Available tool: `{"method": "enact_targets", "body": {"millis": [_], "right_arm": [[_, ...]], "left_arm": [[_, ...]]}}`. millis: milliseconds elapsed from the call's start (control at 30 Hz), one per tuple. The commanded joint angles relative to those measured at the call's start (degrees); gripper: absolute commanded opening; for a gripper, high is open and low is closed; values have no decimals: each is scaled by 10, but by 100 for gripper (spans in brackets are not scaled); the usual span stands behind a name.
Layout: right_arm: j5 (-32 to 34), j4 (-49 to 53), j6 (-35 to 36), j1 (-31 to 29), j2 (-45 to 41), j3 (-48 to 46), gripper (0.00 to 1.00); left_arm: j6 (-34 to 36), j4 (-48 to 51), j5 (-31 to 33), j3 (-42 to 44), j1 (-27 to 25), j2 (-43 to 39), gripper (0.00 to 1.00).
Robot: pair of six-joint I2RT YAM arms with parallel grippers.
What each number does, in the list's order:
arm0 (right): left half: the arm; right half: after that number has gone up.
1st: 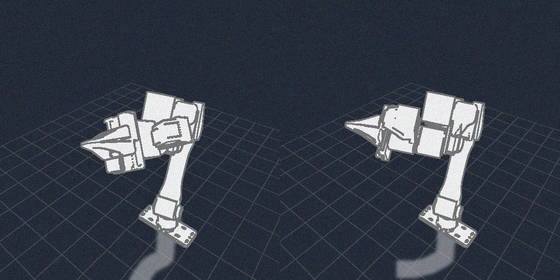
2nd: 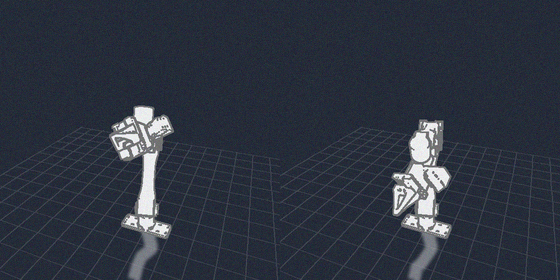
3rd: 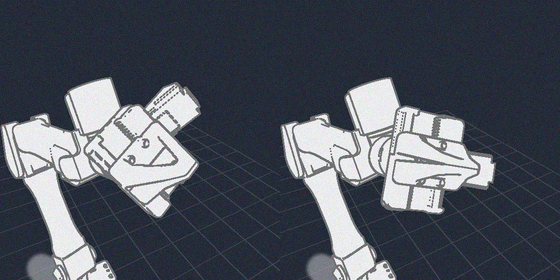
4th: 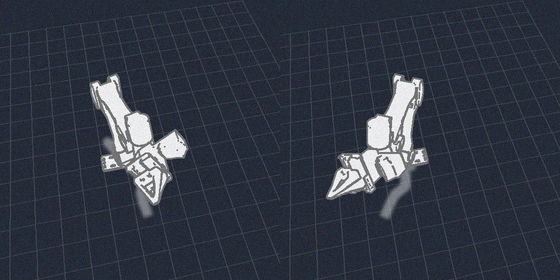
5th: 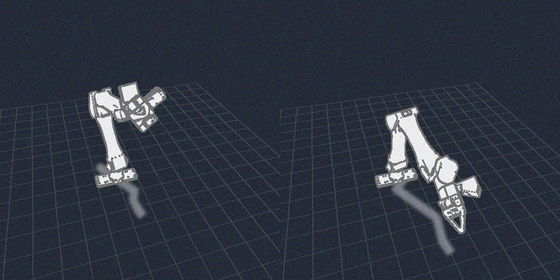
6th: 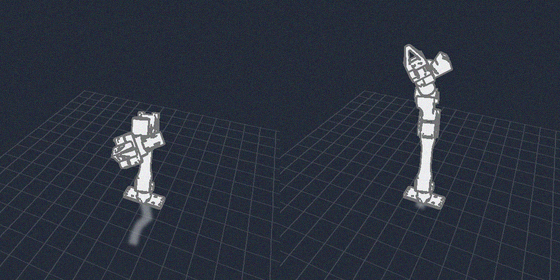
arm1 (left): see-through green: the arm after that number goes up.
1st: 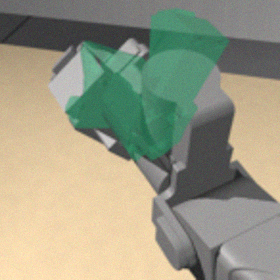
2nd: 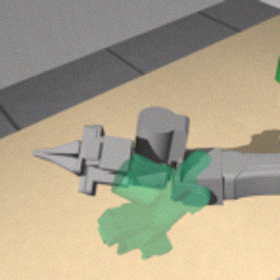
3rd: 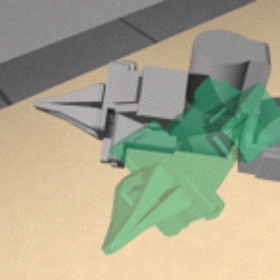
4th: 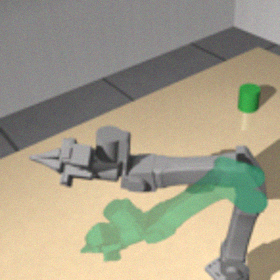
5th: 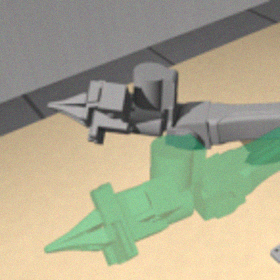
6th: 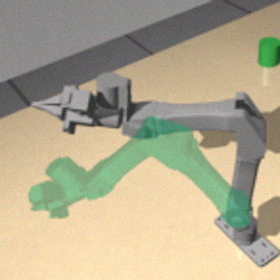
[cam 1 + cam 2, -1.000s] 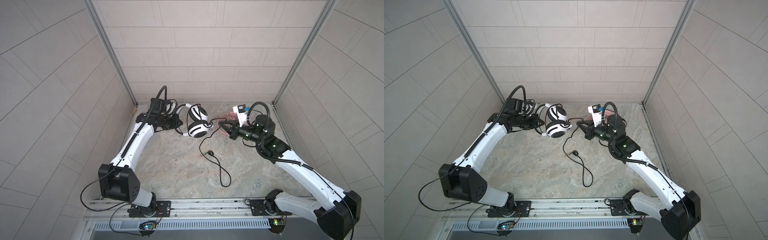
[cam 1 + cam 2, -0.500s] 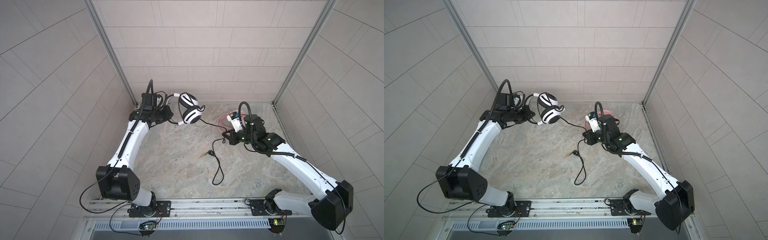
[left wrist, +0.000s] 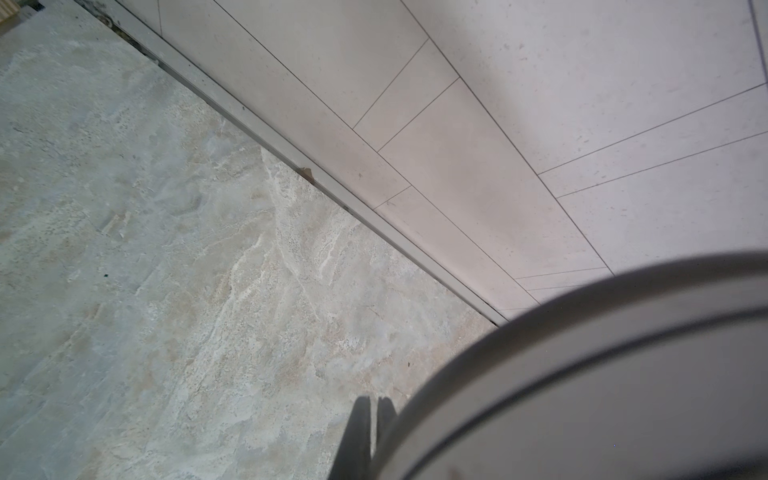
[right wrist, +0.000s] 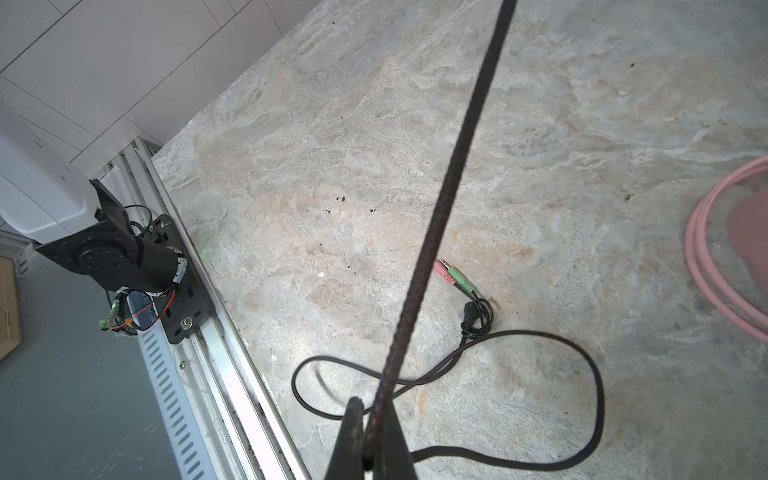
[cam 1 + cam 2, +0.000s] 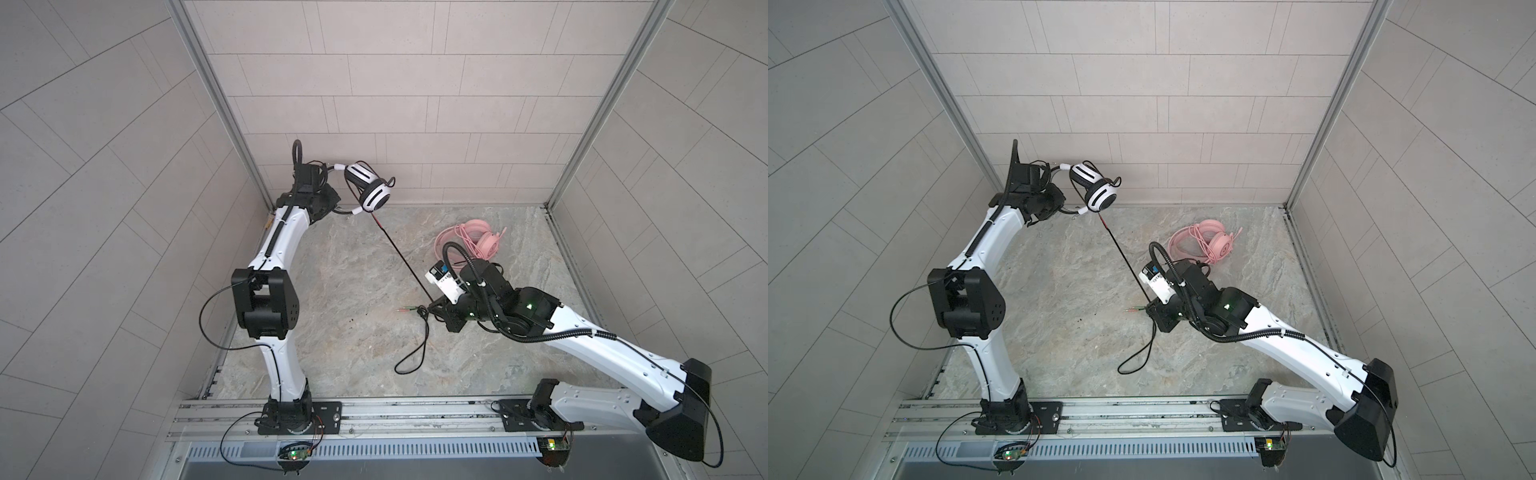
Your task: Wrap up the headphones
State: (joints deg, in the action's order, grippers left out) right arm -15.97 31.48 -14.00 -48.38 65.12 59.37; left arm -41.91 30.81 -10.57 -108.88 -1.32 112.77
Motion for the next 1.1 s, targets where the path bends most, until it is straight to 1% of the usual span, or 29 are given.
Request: {"method": "enact_targets", "body": {"millis": [0,67,167,333,433,533,600,667,733,833,900,967,1067], "right_arm": [[-2,78,2,-37,-19,6,0],[-3,88,8,-41,-14,23,0],[-5,104,29,-43,13,69,0],[8,140,88,-46,72,192,0],[31,171,122,-47,106,288,0],[74,182,153,-42,123,361,0],[86,186,159,-16,132,400,0],[71,177,149,35,135,422,0],[69,152,134,85,130,422,0],[72,121,115,161,127,415,0],[72,113,107,207,134,415,0],[62,110,98,256,145,414,0],[50,109,96,304,166,403,0]], "left_arm": [[-44,-74,76,-56,18,0,0],[-40,-74,84,-53,12,0,0],[-9,-70,101,-41,-16,-6,0],[115,-31,182,-7,-98,-26,0],[178,-28,243,44,-149,-45,0],[245,-23,268,90,-190,-63,0],[289,-12,270,118,-211,-79,0],[345,-5,243,151,-226,-100,0],[384,0,193,183,-234,-125,0],[411,3,109,234,-235,-175,0],[409,-6,61,266,-235,-208,0],[394,-11,-11,291,-235,-243,0],[382,-16,-90,325,-236,-288,0]]}}
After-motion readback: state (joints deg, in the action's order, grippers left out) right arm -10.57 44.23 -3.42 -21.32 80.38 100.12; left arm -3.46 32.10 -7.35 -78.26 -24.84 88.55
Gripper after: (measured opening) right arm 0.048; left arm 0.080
